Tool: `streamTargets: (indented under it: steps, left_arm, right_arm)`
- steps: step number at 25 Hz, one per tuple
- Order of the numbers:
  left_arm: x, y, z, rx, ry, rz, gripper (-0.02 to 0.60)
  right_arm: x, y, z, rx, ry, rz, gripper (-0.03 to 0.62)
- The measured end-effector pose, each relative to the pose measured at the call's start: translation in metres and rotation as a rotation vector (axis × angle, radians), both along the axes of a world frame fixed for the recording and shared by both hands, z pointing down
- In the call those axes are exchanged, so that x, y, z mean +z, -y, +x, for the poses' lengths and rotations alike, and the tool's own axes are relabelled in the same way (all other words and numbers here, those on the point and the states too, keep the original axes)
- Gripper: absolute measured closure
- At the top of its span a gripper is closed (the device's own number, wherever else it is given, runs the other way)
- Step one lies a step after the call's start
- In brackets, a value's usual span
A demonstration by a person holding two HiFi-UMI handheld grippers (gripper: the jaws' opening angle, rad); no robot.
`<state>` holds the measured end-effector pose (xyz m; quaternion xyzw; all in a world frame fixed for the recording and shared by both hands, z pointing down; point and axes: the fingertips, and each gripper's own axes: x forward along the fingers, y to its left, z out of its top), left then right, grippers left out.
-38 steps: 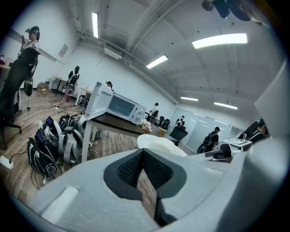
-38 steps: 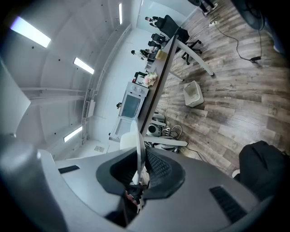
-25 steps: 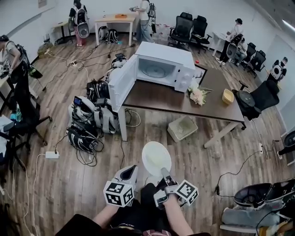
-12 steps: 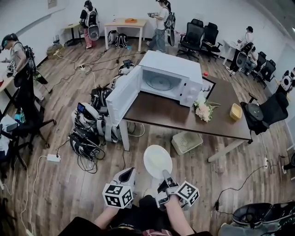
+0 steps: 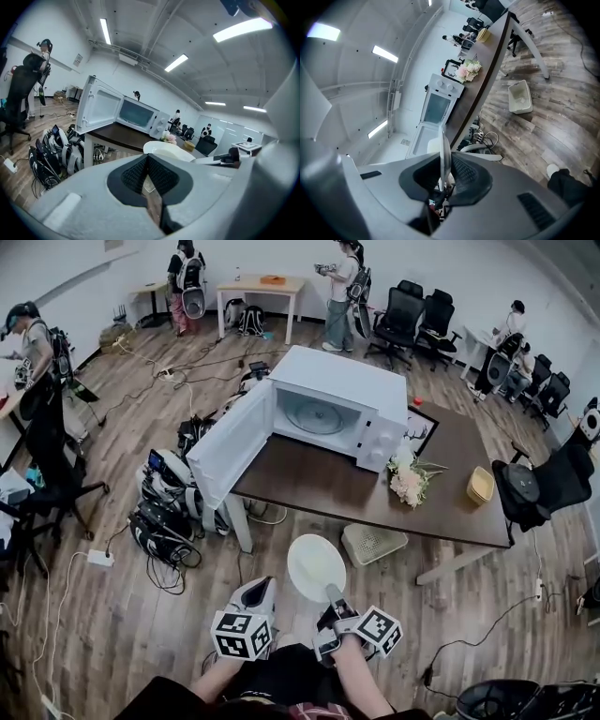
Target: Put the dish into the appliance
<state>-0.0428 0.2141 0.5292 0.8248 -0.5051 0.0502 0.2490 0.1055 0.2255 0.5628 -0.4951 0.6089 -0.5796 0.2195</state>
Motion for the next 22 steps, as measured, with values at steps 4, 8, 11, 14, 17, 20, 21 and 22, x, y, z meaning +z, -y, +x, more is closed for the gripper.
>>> streamTargets:
  steps: [4, 8, 11, 14, 17, 20, 21, 22]
  left_arm:
    - [0.004, 0.010, 0.011, -0.024, -0.016, -0.026, 0.572]
    - [0.007, 0.015, 0.019, -0.016, -0.003, -0.035, 0.572]
    - [0.007, 0.020, 0.022, -0.016, 0.004, -0.032, 0.572]
    - [0.010, 0.026, 0.024, -0.011, 0.010, -0.030, 0.572]
    - [0.013, 0.036, 0.025, 0.000, 0.008, -0.037, 0.572]
    - [0.015, 0.051, 0.024, 0.017, 0.010, -0.040, 0.572]
    - [0.015, 0.058, 0.025, 0.024, 0.011, -0.041, 0.572]
    - [0.016, 0.065, 0.026, 0.031, 0.012, -0.042, 0.572]
  right_arm:
    - [0.001, 0.012, 0.012, -0.003, 0.030, 0.014, 0.540]
    - [0.006, 0.017, 0.018, -0.017, 0.021, -0.003, 0.539]
    - [0.011, 0.019, 0.022, -0.012, 0.024, -0.016, 0.539]
    - [0.015, 0.022, 0.025, -0.009, 0.019, -0.025, 0.539]
    - [0.016, 0.031, 0.026, 0.002, 0.026, -0.023, 0.539]
    - [0.017, 0.044, 0.028, 0.023, 0.025, -0.025, 0.539]
    - [0.017, 0.050, 0.029, 0.031, 0.024, -0.026, 0.539]
    - [0.017, 0.056, 0.031, 0.039, 0.024, -0.026, 0.539]
